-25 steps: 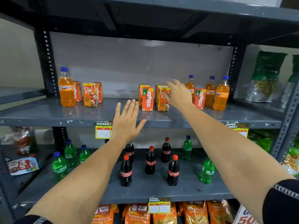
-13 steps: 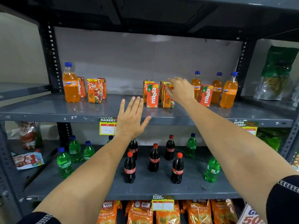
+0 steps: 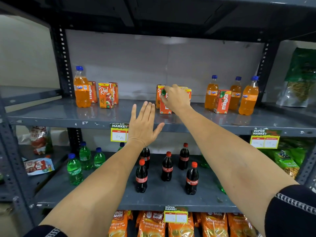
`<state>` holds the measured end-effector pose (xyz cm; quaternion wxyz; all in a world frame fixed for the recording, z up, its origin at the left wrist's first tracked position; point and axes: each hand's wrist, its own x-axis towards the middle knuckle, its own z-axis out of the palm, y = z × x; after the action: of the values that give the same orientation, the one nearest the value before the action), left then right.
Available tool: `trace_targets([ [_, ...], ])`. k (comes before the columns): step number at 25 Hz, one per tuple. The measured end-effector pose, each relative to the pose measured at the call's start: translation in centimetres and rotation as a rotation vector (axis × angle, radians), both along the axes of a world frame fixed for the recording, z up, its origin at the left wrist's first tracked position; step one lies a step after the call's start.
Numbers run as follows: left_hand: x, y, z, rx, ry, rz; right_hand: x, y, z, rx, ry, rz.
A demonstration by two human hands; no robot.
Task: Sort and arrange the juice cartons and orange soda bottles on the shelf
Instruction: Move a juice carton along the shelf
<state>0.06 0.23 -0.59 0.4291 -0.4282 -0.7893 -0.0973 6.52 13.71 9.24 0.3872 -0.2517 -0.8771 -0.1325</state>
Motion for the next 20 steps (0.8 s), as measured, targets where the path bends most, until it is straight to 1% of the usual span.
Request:
trace_targets([
  [4, -0.4, -0.8, 0.4, -0.027, 0.013, 0.004, -0.6, -0.8, -0.1, -0.079, 0.059, -0.007],
  [11, -4.6, -6.1, 0.0, -0.030, 0.007, 0.017, -1.8, -1.4, 0.1, -0.201, 0.101, -0.026],
  [16, -8.4, -10.0, 0.2, -0.034, -0.027, 0.054, -3.2, -3.1, 0.8, -0.220, 0.137, -0.038],
  [20, -12.5, -14.3, 0.2, -0.049, -0.048, 0.082, -6.5, -7.2, 1.1, -0.223, 0.139, -0.004],
])
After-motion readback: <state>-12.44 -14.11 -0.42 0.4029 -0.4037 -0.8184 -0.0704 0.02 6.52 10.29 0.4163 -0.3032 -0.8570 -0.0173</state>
